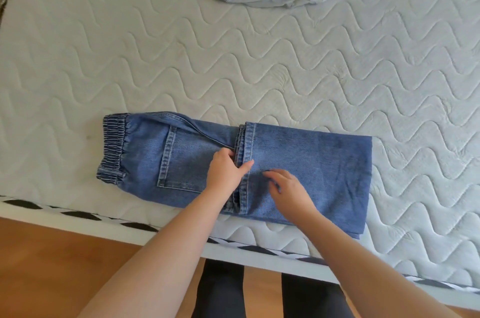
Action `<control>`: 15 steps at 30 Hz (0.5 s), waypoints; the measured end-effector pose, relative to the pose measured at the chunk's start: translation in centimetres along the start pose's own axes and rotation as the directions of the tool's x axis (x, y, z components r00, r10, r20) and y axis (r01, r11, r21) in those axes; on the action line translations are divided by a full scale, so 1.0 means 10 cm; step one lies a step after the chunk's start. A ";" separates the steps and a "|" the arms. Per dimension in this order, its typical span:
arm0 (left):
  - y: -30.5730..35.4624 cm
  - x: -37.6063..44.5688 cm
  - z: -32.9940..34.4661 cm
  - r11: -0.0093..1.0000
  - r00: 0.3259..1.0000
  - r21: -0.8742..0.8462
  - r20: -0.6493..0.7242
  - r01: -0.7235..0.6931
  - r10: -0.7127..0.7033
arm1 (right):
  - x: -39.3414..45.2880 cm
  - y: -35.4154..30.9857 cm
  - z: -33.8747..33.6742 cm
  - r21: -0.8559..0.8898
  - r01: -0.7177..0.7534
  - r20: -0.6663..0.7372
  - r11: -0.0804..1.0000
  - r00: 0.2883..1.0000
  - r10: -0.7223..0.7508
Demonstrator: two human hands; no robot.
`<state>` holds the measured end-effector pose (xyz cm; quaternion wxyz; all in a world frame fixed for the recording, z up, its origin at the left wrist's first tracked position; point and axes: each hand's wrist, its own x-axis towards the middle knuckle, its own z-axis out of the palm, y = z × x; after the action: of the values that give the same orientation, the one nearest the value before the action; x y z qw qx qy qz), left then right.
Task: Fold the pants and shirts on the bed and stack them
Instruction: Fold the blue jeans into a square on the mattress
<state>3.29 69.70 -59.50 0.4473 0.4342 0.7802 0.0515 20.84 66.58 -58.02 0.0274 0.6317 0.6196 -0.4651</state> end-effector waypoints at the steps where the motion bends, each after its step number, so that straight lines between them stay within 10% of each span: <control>1: 0.02 -0.02 0.02 0.999 1.000 0.033 -0.001 0.015 -0.015 | -0.02 0.11 -0.05 -0.009 -0.009 -0.016 1.000 1.000 0.009; 15: -0.31 -0.54 0.32 1.000 0.997 0.017 -0.070 0.024 -0.023 | -0.57 1.07 -0.16 -0.303 0.078 0.014 0.950 0.997 -0.078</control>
<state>4.92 62.86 -59.33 0.4166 0.4270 0.8007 0.0545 31.51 60.78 -59.34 0.1061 0.5946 0.7082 -0.3656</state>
